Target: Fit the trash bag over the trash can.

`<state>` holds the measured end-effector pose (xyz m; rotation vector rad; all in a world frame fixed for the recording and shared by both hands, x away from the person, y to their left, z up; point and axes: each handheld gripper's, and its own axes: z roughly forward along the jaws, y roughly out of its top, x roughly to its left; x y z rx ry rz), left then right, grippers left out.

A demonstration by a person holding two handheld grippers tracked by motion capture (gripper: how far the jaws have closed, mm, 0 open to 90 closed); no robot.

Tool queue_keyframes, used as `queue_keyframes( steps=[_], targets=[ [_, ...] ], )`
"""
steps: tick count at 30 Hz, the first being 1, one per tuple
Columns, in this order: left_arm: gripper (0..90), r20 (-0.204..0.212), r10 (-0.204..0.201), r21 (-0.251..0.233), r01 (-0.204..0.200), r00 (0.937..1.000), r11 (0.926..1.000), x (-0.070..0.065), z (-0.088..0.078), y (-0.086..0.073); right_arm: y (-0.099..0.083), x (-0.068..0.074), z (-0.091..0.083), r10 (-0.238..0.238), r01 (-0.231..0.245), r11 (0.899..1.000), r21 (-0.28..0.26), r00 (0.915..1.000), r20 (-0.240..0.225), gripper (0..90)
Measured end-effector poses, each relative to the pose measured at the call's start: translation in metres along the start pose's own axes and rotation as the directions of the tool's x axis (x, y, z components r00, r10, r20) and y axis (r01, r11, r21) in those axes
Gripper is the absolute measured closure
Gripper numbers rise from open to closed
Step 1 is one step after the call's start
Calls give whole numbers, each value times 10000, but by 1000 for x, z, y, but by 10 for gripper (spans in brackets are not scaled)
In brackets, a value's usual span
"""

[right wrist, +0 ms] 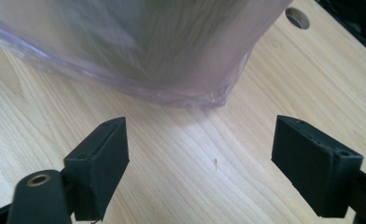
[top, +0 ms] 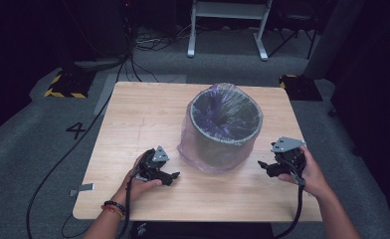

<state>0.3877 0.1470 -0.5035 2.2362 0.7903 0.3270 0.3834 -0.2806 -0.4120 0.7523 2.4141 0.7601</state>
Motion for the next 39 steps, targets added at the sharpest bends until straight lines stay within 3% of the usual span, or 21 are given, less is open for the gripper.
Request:
queue_keyframes(
  steps=[26, 39],
  targets=[
    [152, 14, -22, -2, 22, 10000, 10000, 0, 0, 0, -31, 6, 26, 274, -235, 9953, 938, 9988, -410, 187],
    [152, 15, -22, -3, 22, 10000, 10000, 0, 0, 0, -47, 8, 34, 628, -565, 9927, 1067, 9964, -569, 186]
  ],
)
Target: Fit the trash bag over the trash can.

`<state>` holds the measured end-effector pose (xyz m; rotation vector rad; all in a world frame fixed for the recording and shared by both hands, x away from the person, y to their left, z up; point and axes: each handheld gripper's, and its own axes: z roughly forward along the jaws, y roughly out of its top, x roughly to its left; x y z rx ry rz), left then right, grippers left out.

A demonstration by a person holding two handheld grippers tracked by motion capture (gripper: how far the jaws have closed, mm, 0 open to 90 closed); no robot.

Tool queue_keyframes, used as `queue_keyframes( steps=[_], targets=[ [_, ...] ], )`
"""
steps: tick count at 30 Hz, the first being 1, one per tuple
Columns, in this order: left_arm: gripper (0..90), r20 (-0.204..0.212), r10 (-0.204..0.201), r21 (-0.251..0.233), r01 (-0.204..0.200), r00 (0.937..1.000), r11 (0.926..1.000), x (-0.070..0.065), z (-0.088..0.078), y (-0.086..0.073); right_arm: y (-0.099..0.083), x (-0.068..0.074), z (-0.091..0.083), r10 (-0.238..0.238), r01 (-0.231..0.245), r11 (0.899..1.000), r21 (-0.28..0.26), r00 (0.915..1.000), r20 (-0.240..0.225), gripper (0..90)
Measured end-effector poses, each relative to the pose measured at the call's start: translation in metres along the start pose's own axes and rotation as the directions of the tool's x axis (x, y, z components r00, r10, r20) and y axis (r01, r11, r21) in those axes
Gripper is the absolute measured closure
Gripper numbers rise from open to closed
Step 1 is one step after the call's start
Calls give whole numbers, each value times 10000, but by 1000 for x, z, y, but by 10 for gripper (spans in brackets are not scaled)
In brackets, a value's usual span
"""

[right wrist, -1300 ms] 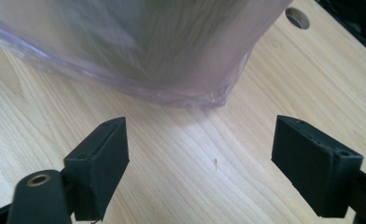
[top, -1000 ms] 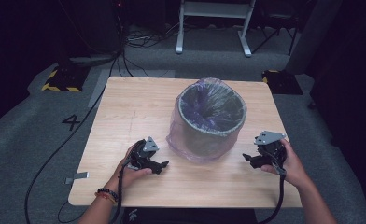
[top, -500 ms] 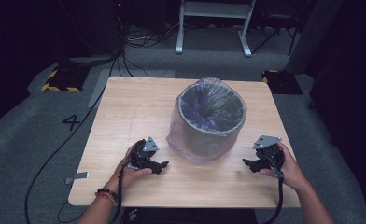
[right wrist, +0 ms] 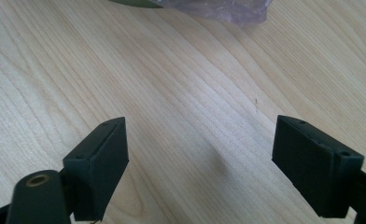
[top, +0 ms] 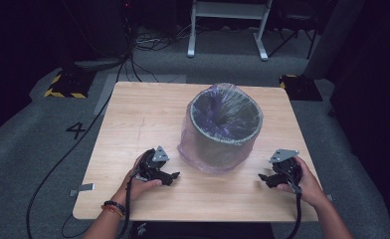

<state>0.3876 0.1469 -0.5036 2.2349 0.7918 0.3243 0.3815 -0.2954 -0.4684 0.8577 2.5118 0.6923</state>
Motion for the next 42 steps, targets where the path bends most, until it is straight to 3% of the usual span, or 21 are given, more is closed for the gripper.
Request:
queue_keyframes(
  steps=[8, 12, 22, 26, 35, 42],
  targets=[
    [152, -14, 22, 5, -22, 10000, 10000, 0, 0, 0, -9, -1, 4, 324, -324, 9995, 19, 9995, -42, 182],
    [152, -14, 22, 4, -22, 10000, 10000, 0, 0, 0, -15, -2, 4, 595, -609, 9974, -391, 9976, -342, 172],
    [152, -12, 18, 4, -18, 10000, 10000, 0, 0, 0, -34, -6, 6, 1231, -1268, 9881, -869, 9913, -469, 167],
    [152, -12, 19, 3, -19, 10000, 10000, 0, 0, 0, -41, -8, 6, 1581, -1633, 9792, -1200, 9861, -519, 153],
    [152, -18, 21, 9, -20, 10000, 10000, 0, 0, 0, -56, -16, 9, 2646, -2701, 9474, -1716, 9628, -545, 81],
    [146, 50, 8, 31, -8, 10000, 10000, 0, 1, 1, -59, -18, 8, 2968, -2975, 9404, -1646, 9545, -295, 57]
  ],
)
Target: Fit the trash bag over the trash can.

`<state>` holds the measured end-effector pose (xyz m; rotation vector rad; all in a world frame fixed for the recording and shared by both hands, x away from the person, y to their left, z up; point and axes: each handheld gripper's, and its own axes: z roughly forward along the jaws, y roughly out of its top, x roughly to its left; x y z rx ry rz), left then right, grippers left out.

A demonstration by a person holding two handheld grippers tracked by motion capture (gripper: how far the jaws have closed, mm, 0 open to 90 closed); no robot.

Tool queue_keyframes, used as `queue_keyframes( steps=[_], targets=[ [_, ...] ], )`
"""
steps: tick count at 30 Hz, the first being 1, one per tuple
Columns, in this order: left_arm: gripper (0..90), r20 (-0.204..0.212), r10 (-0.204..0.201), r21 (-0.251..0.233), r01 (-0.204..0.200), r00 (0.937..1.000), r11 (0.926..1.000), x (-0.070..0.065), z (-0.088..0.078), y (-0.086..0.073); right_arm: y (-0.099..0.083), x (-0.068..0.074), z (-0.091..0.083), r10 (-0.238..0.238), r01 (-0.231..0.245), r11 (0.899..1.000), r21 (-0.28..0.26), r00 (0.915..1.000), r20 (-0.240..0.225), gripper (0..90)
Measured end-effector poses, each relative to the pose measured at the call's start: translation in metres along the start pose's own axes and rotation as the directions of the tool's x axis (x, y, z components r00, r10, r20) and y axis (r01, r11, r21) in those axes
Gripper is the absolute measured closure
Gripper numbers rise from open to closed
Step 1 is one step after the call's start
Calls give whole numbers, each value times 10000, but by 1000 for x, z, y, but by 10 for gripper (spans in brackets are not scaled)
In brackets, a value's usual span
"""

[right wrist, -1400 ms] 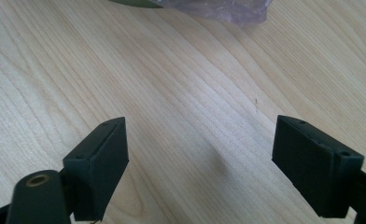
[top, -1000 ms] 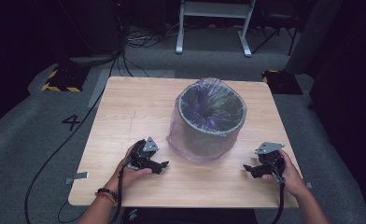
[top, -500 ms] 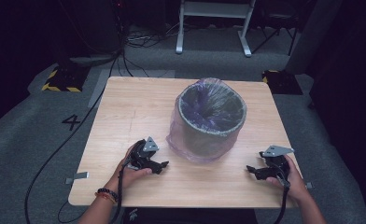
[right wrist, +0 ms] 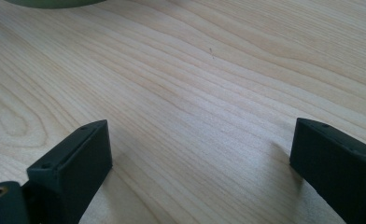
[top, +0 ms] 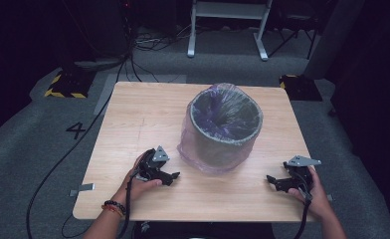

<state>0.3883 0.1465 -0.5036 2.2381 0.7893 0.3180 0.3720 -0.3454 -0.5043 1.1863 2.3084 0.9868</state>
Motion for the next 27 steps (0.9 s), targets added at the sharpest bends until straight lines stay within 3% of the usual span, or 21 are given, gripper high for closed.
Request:
queue_keyframes(
  steps=[10, 27],
  targets=[
    [143, -31, -18, -5, 18, 10000, 10000, 0, 0, 0, -1, -2, -1, 218, -218, 9998, -7, 9995, 227, 57],
    [147, -29, 3, -5, -3, 10000, 10000, -2, -1, -1, 0, -2, 0, 232, -232, 9997, 3, 9995, 231, 53]
  ],
)
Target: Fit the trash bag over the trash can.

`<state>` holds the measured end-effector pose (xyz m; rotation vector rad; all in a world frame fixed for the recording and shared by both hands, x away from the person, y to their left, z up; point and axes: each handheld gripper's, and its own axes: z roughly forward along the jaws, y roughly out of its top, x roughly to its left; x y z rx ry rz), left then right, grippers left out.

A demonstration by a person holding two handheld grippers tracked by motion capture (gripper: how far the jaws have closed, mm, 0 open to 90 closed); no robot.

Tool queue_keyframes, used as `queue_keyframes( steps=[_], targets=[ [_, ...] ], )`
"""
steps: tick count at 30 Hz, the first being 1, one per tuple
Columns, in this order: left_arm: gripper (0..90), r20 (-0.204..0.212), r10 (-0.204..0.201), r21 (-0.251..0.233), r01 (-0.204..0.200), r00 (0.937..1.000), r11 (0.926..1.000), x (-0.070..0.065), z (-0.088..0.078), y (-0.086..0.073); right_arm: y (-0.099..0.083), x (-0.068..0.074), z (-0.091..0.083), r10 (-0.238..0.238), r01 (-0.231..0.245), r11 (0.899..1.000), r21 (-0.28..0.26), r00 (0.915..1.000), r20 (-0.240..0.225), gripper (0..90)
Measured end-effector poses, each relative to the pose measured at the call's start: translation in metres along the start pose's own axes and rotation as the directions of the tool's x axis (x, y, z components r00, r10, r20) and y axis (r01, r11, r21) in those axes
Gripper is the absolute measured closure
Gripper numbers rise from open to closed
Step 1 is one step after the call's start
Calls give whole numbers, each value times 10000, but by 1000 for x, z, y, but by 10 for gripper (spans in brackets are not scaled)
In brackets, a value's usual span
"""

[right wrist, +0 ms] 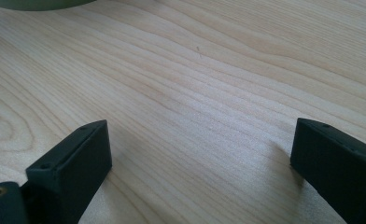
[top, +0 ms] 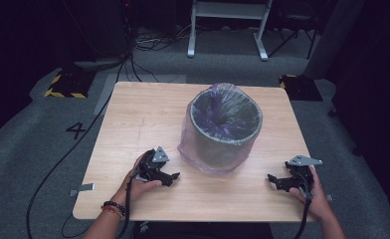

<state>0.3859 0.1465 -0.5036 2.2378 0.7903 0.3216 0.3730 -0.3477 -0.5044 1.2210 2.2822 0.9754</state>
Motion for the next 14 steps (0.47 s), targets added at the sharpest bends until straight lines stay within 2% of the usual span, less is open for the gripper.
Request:
queue_keyframes(
  steps=[14],
  targets=[
    [136, 116, 127, 4, -127, 9999, 9999, 1, 2, 1, 0, 0, 0, 0, 0, 10000, -1, 10000, 5, 53]
  ],
)
